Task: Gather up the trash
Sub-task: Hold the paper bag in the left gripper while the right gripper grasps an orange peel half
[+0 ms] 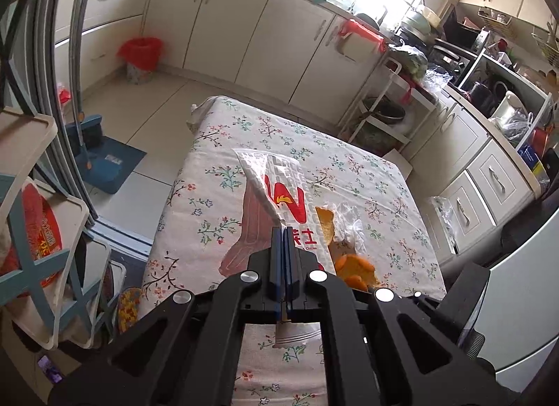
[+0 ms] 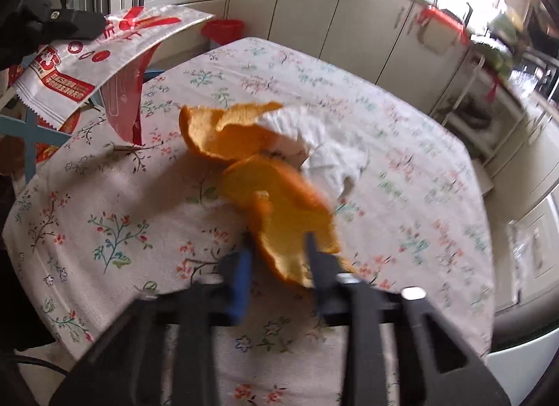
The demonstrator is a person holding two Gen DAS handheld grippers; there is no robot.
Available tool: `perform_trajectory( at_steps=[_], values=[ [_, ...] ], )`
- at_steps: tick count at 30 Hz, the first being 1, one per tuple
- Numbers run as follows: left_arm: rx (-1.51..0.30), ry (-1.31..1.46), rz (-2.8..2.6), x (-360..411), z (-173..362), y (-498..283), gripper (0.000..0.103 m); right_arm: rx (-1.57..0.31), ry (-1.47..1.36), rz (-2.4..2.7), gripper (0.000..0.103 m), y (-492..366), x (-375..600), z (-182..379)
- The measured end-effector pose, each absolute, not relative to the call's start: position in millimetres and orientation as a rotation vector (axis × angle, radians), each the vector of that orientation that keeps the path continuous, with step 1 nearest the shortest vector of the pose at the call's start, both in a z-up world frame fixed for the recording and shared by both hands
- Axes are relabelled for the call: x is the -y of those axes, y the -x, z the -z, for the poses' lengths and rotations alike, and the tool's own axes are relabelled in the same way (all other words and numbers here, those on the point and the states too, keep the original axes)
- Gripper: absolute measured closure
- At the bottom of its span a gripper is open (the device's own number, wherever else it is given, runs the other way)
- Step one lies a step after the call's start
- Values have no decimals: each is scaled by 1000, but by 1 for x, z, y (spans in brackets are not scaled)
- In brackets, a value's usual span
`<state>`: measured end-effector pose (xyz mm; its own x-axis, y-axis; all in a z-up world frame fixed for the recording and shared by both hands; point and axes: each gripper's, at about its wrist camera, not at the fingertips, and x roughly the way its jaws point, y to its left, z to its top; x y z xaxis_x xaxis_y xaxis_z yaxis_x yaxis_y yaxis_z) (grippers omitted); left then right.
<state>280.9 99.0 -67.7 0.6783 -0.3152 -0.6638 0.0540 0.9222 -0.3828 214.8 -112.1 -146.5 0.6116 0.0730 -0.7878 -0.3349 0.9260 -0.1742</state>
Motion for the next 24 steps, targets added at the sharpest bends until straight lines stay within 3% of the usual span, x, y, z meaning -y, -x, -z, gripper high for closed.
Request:
perform_trajectory(
  at_steps=[6,24],
  values=[
    [-767,300,226,-86,63,-274,102,-828,215,-252,97,-194,133,121],
    [-611,208,231,-54,48,-217,101,-754,170,-224,96,-133,167,98]
  ],
)
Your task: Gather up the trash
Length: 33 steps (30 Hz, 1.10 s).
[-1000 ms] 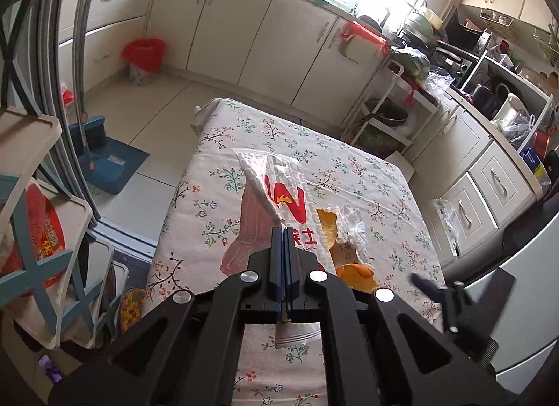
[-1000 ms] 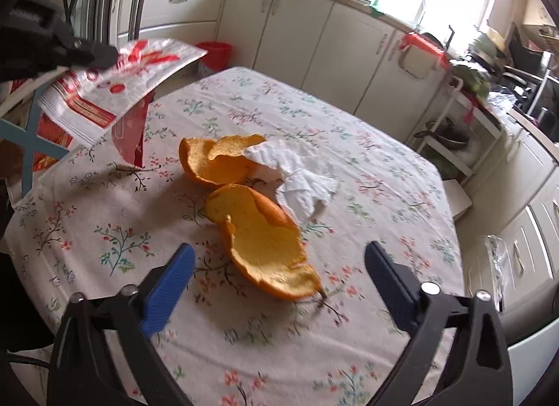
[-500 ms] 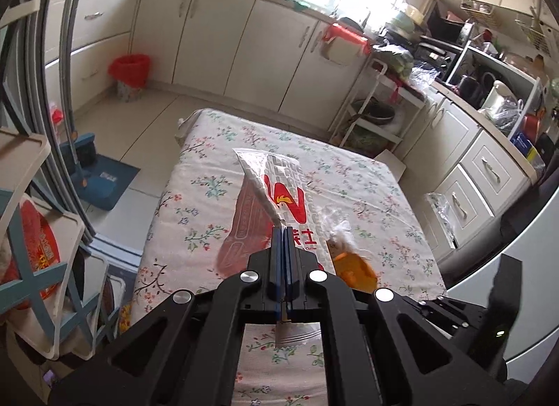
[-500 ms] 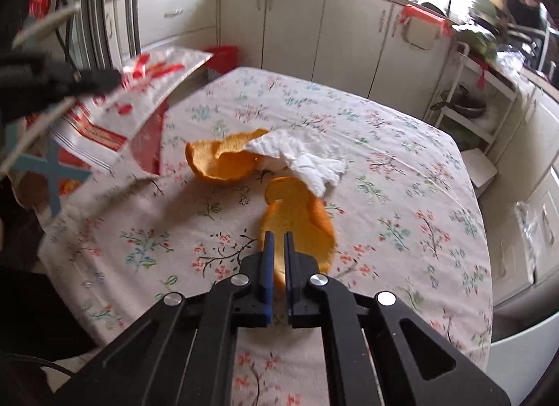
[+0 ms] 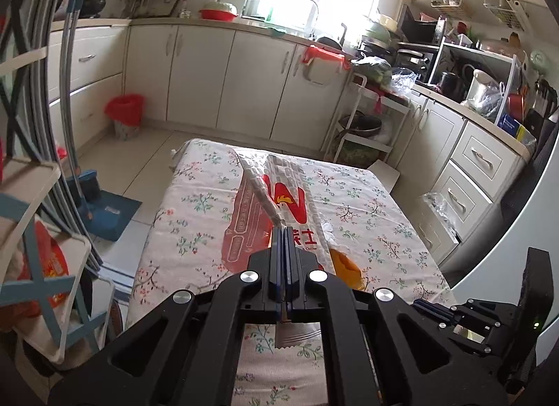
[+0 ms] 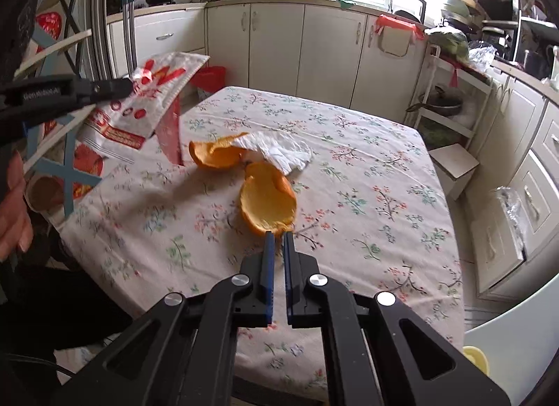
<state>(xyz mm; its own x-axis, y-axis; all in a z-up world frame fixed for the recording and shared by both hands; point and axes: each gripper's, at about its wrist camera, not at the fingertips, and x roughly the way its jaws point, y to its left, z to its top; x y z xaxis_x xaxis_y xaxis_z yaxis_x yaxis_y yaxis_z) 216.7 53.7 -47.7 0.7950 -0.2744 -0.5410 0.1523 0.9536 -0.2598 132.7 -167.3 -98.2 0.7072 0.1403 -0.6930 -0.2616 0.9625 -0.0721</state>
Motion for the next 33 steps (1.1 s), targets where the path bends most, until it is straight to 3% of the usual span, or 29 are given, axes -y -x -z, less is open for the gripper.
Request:
perform_trajectory(
  at_steps=[1,2,3,4,10,13,14,15,18,33],
  values=[
    [-614,213,225,-56,48,-215,101,-752,178,-234,95,-135,165,99],
    [-618,218,214,-58,50,-214,101,-747,193,-241,85,-137,160,99],
    [-622,222,207,-60,51,-213,101,-741,210,-248,69,-137,156,99],
    [-626,227,201,-62,52,-213,101,-736,244,-265,63,-142,145,100],
    [-635,245,172,-73,55,-217,101,-799,348,-232,60,-187,116,128],
    [-637,249,178,-74,55,-219,101,-850,340,-220,69,-208,121,143],
    [-637,248,180,-74,55,-220,101,-866,329,-229,86,-210,122,145],
    [-637,247,184,-73,54,-221,101,-880,314,-235,93,-211,124,147],
    [-629,235,199,-67,52,-220,101,-868,286,-244,96,-204,130,141],
    [-557,102,297,2,43,-181,101,-659,113,-199,96,-89,197,75]
  ],
)
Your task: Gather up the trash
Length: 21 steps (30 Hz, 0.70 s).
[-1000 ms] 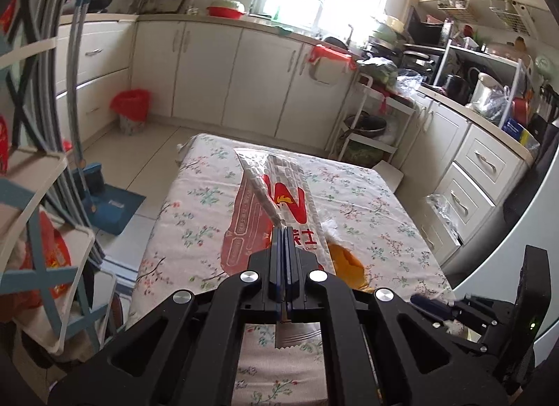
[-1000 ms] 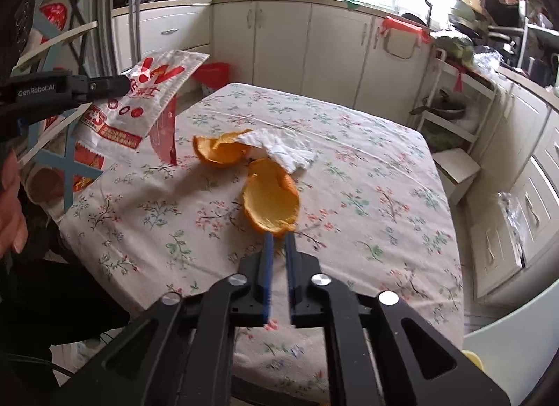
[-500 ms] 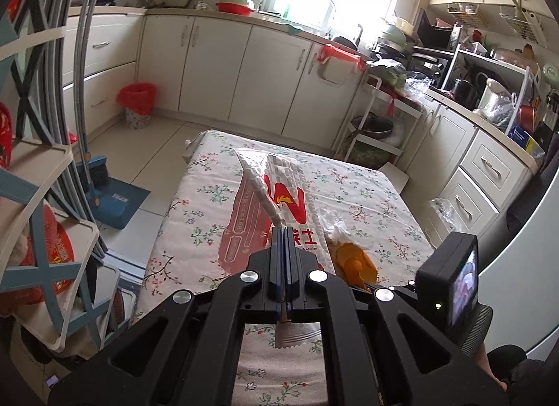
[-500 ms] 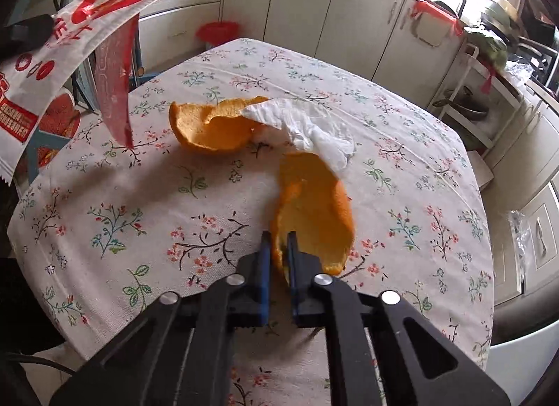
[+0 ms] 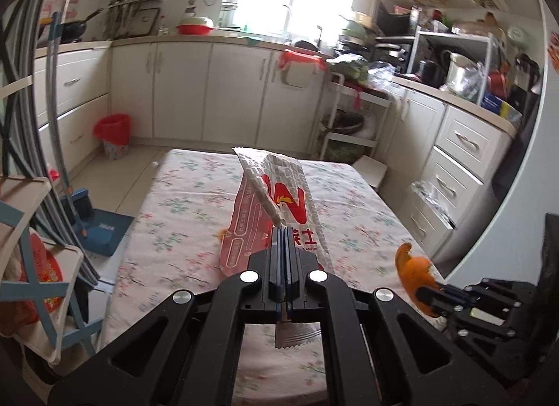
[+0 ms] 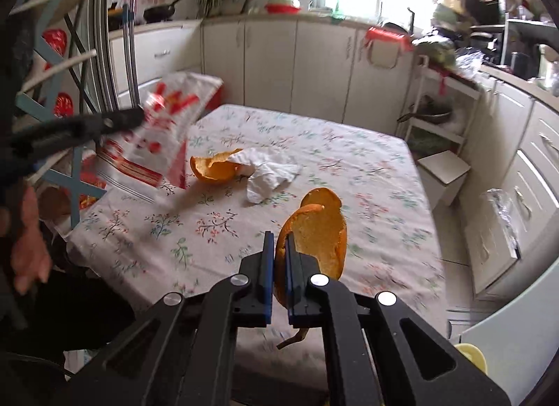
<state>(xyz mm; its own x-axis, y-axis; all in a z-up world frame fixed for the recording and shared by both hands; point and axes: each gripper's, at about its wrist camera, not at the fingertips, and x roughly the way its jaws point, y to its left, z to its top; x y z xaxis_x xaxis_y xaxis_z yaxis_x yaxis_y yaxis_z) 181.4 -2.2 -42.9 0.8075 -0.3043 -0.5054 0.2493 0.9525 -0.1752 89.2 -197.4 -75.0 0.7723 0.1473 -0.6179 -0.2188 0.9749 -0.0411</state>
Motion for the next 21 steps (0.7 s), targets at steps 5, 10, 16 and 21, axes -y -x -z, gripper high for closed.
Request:
perform_trajectory(
  at_steps=[5,10,16,21],
  values=[
    [-561,57,338,36,47,-158,102,-648,103,-173,96,-70,218,78],
    [-555,28,354,62,48,-141,101,-631,101,-133,96,-55,243,78],
    [-547,-16,374,97,43,-128,101,-614,64,-81,96,-40,274,75],
    [-537,-44,410,127,41,-117,101,-611,40,-34,96,-29,297,76]
  ],
)
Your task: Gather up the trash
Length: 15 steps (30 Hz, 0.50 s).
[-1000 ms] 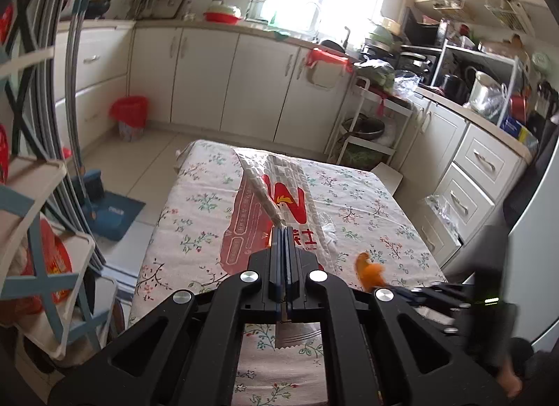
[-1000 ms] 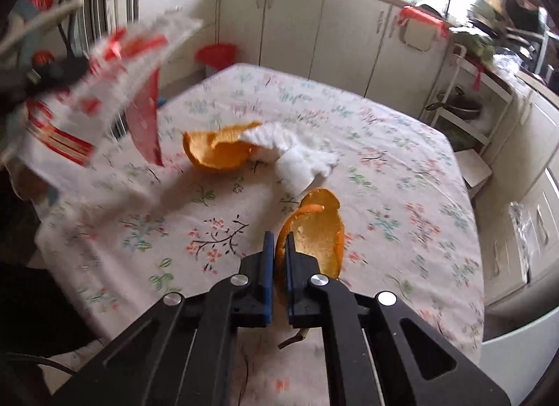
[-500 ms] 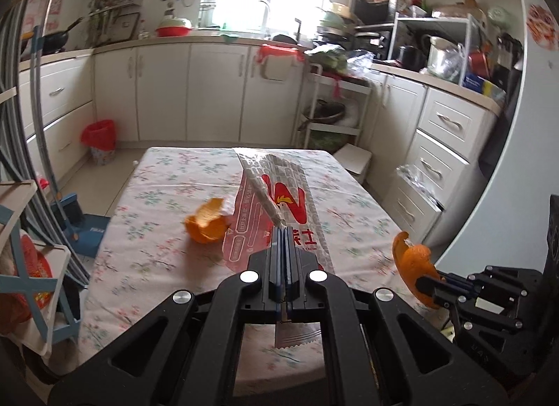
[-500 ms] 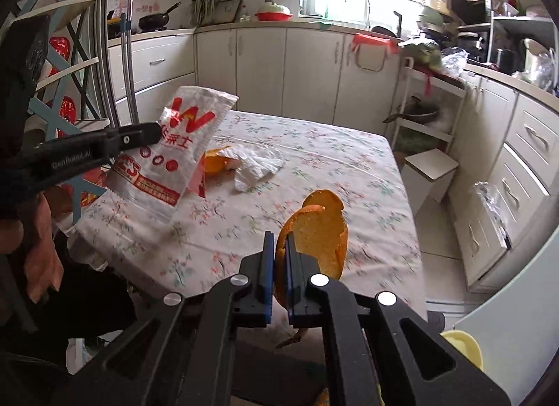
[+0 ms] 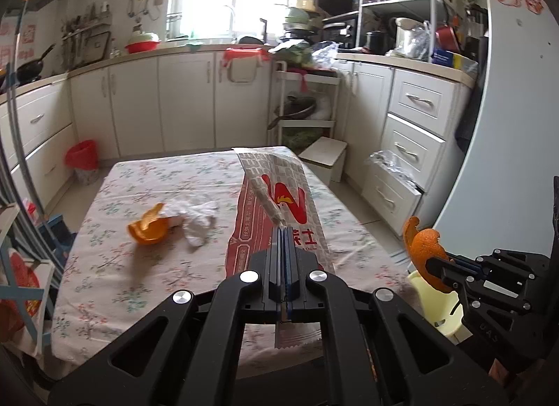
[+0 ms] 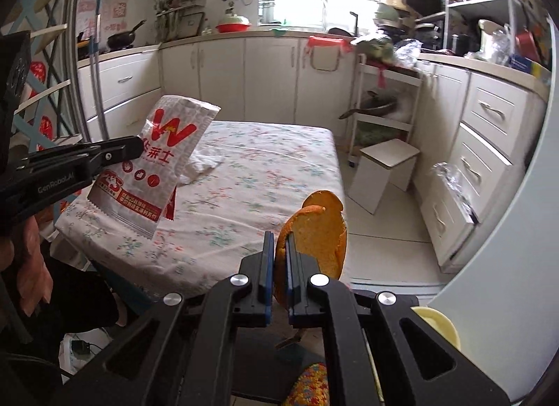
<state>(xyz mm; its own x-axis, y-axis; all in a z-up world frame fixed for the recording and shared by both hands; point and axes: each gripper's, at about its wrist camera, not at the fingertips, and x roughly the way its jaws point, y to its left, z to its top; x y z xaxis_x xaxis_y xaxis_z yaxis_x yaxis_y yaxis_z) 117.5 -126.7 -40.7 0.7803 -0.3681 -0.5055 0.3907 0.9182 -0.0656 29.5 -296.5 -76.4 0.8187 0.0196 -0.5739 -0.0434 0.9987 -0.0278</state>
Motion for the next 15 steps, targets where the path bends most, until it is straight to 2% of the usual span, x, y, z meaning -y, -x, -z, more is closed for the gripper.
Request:
perform_trajectory(
  at_steps=[15],
  values=[
    [-526,-89,528,205,35,-99,101,-626,-66,103,96,-3,352,84]
  ],
)
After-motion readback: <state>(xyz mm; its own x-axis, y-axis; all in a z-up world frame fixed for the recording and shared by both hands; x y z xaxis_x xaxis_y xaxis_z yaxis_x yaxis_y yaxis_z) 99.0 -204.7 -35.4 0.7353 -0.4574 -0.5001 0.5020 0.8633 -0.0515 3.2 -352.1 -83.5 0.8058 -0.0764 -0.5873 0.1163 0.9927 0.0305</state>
